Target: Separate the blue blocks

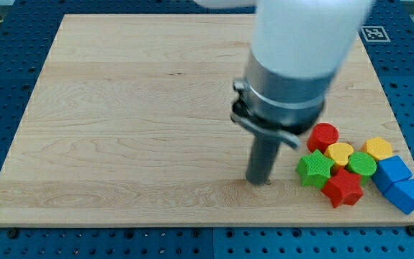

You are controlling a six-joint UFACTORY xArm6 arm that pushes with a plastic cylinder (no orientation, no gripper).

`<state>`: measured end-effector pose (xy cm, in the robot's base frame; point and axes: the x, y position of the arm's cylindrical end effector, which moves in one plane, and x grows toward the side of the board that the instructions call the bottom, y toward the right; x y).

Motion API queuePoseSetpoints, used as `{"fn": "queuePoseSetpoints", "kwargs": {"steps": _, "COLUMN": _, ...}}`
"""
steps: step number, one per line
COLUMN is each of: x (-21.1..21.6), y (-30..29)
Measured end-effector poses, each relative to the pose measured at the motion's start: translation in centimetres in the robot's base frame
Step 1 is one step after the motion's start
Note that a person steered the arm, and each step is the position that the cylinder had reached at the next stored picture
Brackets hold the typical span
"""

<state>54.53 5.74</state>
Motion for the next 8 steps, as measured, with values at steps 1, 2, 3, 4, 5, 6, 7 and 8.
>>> {"fn": "queuePoseSetpoints", "kwargs": {"steps": 1, "x": -6.5, "y": -1.4}}
{"fn": "queuePoseSetpoints", "kwargs": {"steps": 2, "x": -10.9, "y": -0.2}}
{"fn": "queuePoseSetpoints", "kwargs": {"steps": 3, "x": -11.3, "y": 8.0}}
{"fn": "queuePoseSetpoints", "kwargs": {"steps": 4, "x": -11.2, "y": 18.7}}
{"fn": "queuePoseSetpoints", "kwargs": {"steps": 5, "x": -8.8, "y": 28.0}}
{"fn": "queuePoseSetpoints", "kwargs": {"steps": 6, "x": -3.9, "y": 28.8}}
{"fn": "queuePoseSetpoints", "kwargs": {"steps": 7, "x": 1.5, "y": 28.7}}
{"fn": "queuePoseSetpoints", "kwargs": {"steps": 8, "x": 5.7, "y": 27.5}}
